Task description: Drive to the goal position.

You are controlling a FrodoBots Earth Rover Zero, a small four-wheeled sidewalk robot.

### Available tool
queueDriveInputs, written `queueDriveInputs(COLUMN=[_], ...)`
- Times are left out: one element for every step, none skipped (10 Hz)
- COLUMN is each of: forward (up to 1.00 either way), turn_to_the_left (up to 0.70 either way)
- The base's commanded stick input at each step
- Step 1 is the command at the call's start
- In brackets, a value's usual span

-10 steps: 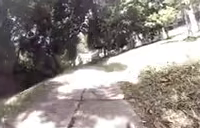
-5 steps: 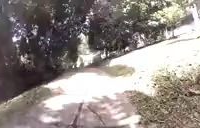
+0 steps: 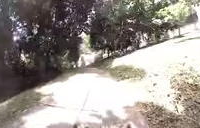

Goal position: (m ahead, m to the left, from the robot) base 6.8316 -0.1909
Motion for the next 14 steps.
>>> queueDriveInputs(forward=[1.00, 1.00, 1.00, 1.00, 1.00, 1.00, 1.00, 1.00, 1.00, 1.00, 1.00, 1.00, 1.00, 1.00], turn_to_the_left=[0.00, 0.00, 0.00, 0.00, 0.00, 0.00, 0.00, 0.00, 0.00, 0.00, 0.00, 0.00, 0.00, 0.00])
